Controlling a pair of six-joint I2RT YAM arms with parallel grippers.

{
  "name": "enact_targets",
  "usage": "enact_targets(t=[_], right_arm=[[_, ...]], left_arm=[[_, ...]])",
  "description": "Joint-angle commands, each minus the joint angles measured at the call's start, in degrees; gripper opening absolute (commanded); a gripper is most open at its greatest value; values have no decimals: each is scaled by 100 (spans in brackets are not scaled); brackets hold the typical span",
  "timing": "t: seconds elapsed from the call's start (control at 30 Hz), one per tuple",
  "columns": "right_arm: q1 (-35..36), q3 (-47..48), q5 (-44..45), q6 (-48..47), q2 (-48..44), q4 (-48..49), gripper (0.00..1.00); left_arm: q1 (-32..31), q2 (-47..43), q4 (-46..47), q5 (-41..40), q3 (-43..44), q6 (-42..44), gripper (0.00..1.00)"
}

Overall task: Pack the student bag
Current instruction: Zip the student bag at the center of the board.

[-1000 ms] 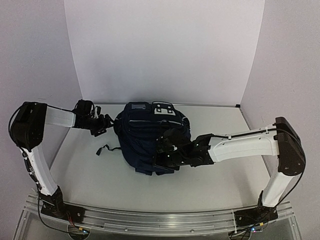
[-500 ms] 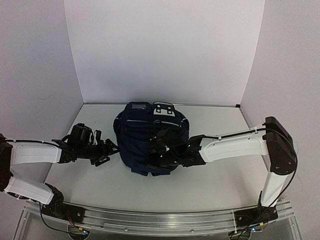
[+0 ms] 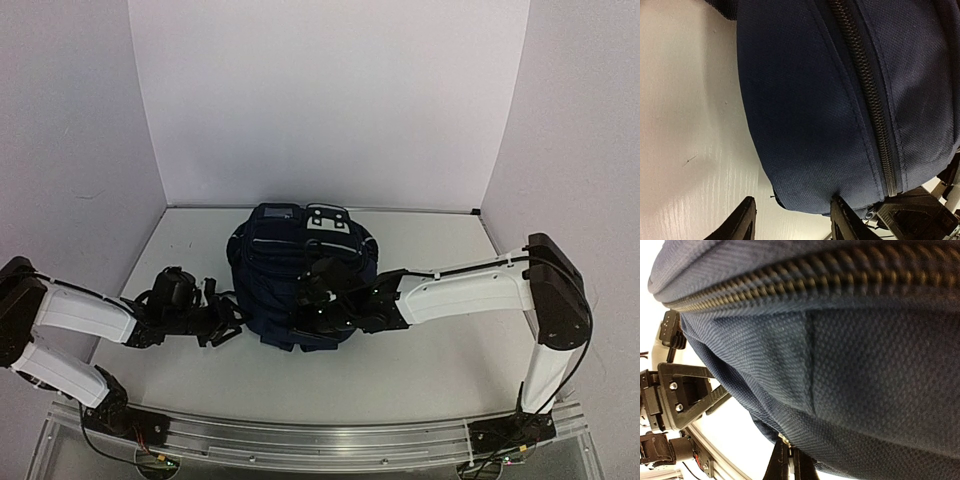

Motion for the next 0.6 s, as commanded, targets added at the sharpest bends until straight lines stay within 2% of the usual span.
enact_targets(t=[0.0,0.27,0.43,0.53,0.57], right_arm=[[24,184,-93,61,54,232,0],[27,194,-107,96,23,244,0],[27,152,-56,122,-40,246,0],[26,105,-15,123,-104,235,0],[26,65,-13,123,-168,217,0]], left_arm=[[-24,250,647,-34,7,-142,49],[-27,813,1244,90,49,-276,38],[-27,1067,1807,23,30,-456,16],[-26,971,1665,-220,25,-453,1],[-20,839,1532,-336,25,-443,0]])
